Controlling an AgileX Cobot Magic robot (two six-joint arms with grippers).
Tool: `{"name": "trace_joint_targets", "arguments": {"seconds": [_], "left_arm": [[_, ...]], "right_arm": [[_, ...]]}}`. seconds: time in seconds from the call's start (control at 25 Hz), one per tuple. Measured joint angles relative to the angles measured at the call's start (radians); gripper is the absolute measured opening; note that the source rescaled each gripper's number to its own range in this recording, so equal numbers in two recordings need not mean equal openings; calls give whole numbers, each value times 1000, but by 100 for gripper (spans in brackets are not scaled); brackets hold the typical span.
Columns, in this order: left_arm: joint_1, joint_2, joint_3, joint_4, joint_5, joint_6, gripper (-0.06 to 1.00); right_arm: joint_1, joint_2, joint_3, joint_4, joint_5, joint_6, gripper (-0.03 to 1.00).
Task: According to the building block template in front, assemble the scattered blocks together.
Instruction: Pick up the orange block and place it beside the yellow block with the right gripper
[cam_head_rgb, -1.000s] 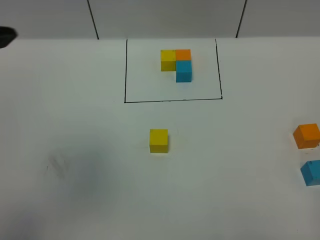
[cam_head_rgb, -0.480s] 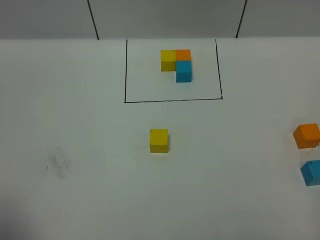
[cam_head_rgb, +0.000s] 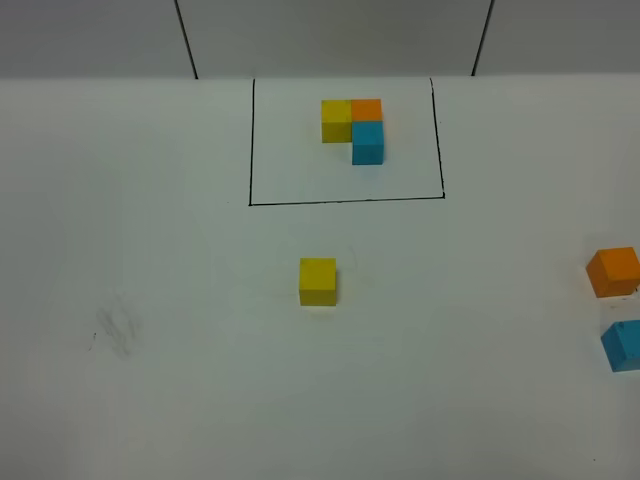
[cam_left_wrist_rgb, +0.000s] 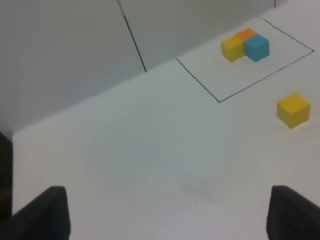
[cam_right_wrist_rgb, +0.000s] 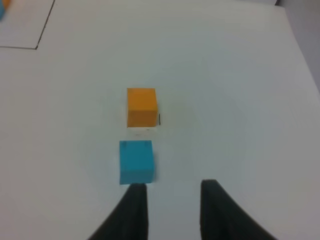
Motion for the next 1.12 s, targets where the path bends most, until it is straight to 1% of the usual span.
{"name": "trace_joint_targets", "arguments": {"seconds": [0.08,0.2,0.36,0.52,0.72,0.76,1.12], "left_arm": [[64,-28,40,-50,0,-25,67],[139,-76,109,-105,-1,-56,67],[199,-122,204,-114,-36,-143,67],[215,-122,307,-102,-89,-183,67],[215,-122,408,-38,-109,-220,67],[215,-122,416,-26,-111,-228,67],[215,-122,419,-19,-127,-241,67]], "right_arm": [[0,0,0,0,0,0,0],[0,0,0,0,0,0,0],[0,0,0,0,0,0,0],[0,0,0,0,0,0,0],[0,0,0,0,0,0,0],[0,0,0,0,0,0,0],[0,0,0,0,0,0,0]]}}
